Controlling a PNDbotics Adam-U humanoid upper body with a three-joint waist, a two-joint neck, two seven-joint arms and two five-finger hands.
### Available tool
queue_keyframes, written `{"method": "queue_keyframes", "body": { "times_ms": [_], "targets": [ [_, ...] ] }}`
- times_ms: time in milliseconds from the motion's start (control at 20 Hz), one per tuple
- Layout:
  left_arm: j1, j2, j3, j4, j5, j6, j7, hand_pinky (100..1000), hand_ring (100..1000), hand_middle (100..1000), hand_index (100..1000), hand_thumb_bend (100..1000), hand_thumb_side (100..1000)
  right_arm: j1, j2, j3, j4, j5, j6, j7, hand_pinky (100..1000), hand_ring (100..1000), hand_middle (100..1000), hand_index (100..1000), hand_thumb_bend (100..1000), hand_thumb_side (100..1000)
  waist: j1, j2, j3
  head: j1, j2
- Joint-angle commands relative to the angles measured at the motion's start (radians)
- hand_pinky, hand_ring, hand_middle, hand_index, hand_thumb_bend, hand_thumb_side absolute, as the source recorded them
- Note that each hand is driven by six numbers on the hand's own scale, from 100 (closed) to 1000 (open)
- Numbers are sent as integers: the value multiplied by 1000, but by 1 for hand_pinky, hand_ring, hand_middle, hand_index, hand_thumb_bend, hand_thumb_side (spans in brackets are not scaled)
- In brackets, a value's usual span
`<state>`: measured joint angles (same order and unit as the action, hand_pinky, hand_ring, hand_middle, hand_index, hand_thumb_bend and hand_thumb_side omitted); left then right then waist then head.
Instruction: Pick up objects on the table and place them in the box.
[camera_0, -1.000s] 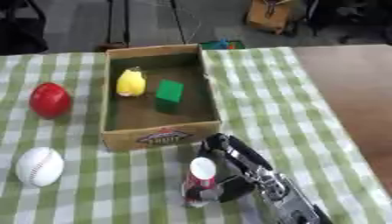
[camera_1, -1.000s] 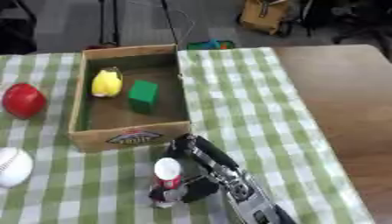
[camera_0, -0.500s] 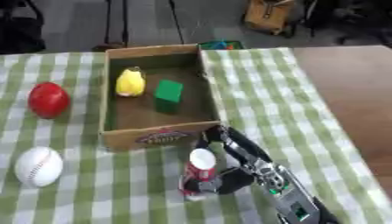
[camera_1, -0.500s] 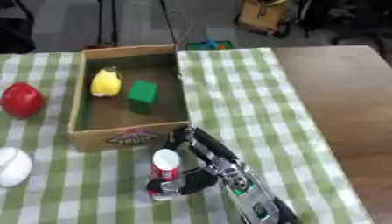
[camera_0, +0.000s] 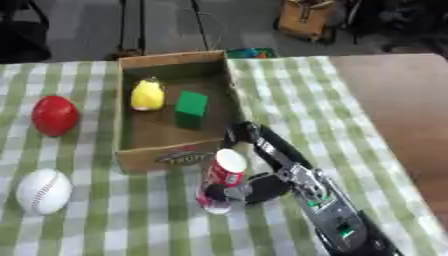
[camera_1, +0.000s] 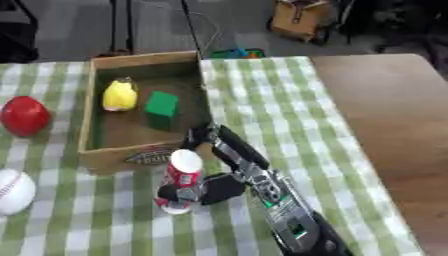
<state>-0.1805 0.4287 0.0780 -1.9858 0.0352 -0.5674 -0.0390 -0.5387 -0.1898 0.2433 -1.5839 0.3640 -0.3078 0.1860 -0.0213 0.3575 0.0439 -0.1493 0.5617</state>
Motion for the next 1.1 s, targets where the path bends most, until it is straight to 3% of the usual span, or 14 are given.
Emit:
{"method": "queue_keyframes", "body": {
  "times_ms": [50,300,350,400,700,750,800,1100],
  "targets": [
    [1,18,11,-14,-4,2,-3,368,649,770,747,100,995,-33,-16,-1,-30,-26,5,-3,623,558,391,393,622,494,2,-29,0,-3,3],
    [4,21,10,-14,-3,3,-5,368,651,770,747,100,994,-103,-19,3,-8,-46,3,-12,625,560,391,394,623,513,-2,-37,-1,-6,4],
    [5,21,10,-14,-2,3,-6,369,651,770,747,100,994,-116,-19,3,0,-49,2,-14,626,560,390,395,527,563,-3,-37,-1,-7,3],
    [5,22,10,-14,-2,3,-7,368,651,770,747,100,994,-134,-20,4,9,-52,2,-15,626,561,390,395,625,517,-4,-38,-1,-9,2],
    [5,24,7,-14,1,4,-13,368,650,770,747,100,993,-237,-24,8,75,-52,-11,-26,632,565,390,397,636,538,-5,-41,3,-17,1],
    [5,24,6,-14,2,4,-14,368,650,770,747,100,993,-255,-24,8,89,-51,-16,-30,633,565,390,397,530,590,-5,-41,3,-18,0],
    [5,24,6,-14,3,4,-15,368,650,770,747,100,993,-274,-24,7,103,-49,-19,-35,633,566,390,397,638,541,-6,-42,4,-20,0],
    [4,24,3,-14,6,5,-22,367,650,771,747,100,995,-358,-24,0,175,-43,-26,-51,635,566,390,398,644,545,-9,-41,10,-27,-8]
  ]
}}
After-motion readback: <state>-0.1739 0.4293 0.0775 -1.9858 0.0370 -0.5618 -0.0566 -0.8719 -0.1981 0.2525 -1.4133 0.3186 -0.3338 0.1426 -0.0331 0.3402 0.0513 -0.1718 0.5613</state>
